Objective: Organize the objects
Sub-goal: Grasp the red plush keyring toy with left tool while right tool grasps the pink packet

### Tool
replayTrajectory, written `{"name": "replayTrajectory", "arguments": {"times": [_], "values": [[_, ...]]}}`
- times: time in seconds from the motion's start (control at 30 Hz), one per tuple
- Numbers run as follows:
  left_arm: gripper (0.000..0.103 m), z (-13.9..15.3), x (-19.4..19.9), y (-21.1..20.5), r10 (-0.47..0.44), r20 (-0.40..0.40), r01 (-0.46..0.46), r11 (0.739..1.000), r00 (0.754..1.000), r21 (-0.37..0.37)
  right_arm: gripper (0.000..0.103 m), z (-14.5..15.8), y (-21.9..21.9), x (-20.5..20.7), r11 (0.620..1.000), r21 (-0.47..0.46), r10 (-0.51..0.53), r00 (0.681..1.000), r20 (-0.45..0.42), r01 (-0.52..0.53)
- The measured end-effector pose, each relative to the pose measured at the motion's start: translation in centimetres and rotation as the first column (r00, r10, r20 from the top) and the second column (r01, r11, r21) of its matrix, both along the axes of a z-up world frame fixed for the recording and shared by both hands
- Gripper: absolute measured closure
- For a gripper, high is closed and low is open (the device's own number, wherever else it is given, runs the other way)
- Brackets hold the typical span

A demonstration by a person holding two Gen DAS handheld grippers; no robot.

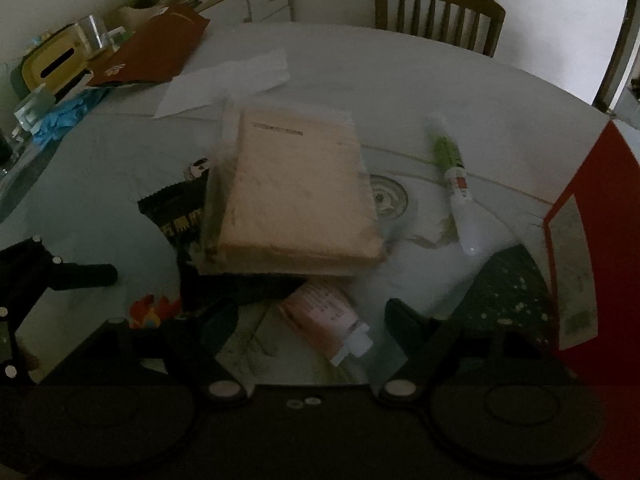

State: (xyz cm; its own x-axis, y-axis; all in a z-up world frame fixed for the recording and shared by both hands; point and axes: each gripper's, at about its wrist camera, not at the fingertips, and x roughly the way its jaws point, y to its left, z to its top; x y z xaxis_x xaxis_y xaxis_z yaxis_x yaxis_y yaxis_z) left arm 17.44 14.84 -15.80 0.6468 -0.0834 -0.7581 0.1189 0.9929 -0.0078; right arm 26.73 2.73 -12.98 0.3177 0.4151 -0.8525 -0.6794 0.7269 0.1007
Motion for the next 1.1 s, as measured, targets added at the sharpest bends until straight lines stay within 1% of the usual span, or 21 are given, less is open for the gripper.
{"name": "replayTrajectory", "arguments": {"times": [0.1,0.17,0.23,0.27,0.33,0.4,0.43,0.47,0.5,0.57,0.63,0.73,0.83,0.93,1.03,1.1], "values": [[0.000,0.0,0.0,-0.1,0.001,-0.001,-0.001,1.000,1.000,0.005,0.031,0.0,0.0,0.1,1.000,0.019,-0.003,1.000,0.003,0.003],[0.001,0.0,0.0,-0.1,0.013,-0.004,-0.013,1.000,1.000,0.005,0.039,0.1,0.1,0.1,1.000,0.024,0.004,1.000,0.006,-0.004],[0.002,0.1,0.0,0.0,0.019,-0.006,-0.019,1.000,1.000,-0.001,0.044,0.1,0.2,0.1,0.999,0.030,0.009,1.000,0.007,-0.009],[0.004,0.2,-0.1,0.0,0.025,-0.005,-0.025,1.000,1.000,-0.001,0.046,0.1,0.2,0.0,0.999,0.034,0.010,1.000,0.006,-0.010],[0.010,0.4,0.0,0.1,0.030,-0.003,-0.030,1.000,1.000,0.001,0.050,0.2,0.2,-0.1,0.999,0.036,0.014,1.000,0.008,-0.014],[0.022,0.5,-0.1,0.1,0.027,0.001,-0.027,1.000,1.000,0.000,0.055,0.2,0.2,-0.3,0.999,0.032,0.020,1.000,0.013,-0.020],[0.025,0.6,-0.1,0.0,0.028,0.002,-0.028,1.000,1.000,0.002,0.059,0.3,0.2,-0.3,0.999,0.032,0.023,1.000,0.013,-0.023],[0.033,0.7,-0.1,0.0,0.025,0.004,-0.025,1.000,1.000,0.007,0.062,0.3,0.2,-0.4,0.999,0.031,0.024,1.000,0.012,-0.025],[0.037,0.8,-0.1,-0.1,0.020,0.006,-0.020,1.000,1.000,0.011,0.064,0.3,0.1,-0.4,0.999,0.027,0.024,1.000,0.014,-0.024],[0.052,1.0,-0.2,-0.3,0.009,0.006,-0.009,1.000,1.000,0.010,0.070,0.4,0.1,-0.6,1.000,0.013,0.018,1.000,0.022,-0.018],[0.062,1.2,-0.1,-0.4,-0.006,0.004,0.006,1.000,1.000,0.008,0.073,0.5,-0.2,-0.8,1.000,0.009,0.007,1.000,0.020,-0.007],[0.064,1.3,-0.1,-0.5,-0.012,-0.004,0.012,1.000,1.000,0.008,0.080,0.5,-0.8,-1.3,1.000,0.009,-0.019,1.000,0.020,0.019],[0.064,1.3,-0.2,-0.5,-0.006,-0.009,0.006,1.000,1.000,-0.003,0.083,0.7,-1.8,-1.9,0.998,0.029,-0.049,0.999,0.008,0.049],[0.064,1.4,-0.4,-0.5,-0.005,-0.018,0.004,1.000,1.000,-0.020,0.087,1.2,-3.0,-2.8,0.997,0.044,-0.071,0.997,0.016,0.071],[0.064,1.5,-0.6,-0.7,-0.003,-0.027,0.002,1.000,1.000,-0.031,0.088,1.6,-4.1,-3.6,0.995,0.060,-0.080,0.997,0.019,0.079],[0.064,1.5,-0.8,-0.9,-0.001,-0.030,0.000,0.999,1.000,-0.034,0.088,1.7,-4.6,-3.9,0.995,0.069,-0.068,0.998,0.017,0.067]]}}
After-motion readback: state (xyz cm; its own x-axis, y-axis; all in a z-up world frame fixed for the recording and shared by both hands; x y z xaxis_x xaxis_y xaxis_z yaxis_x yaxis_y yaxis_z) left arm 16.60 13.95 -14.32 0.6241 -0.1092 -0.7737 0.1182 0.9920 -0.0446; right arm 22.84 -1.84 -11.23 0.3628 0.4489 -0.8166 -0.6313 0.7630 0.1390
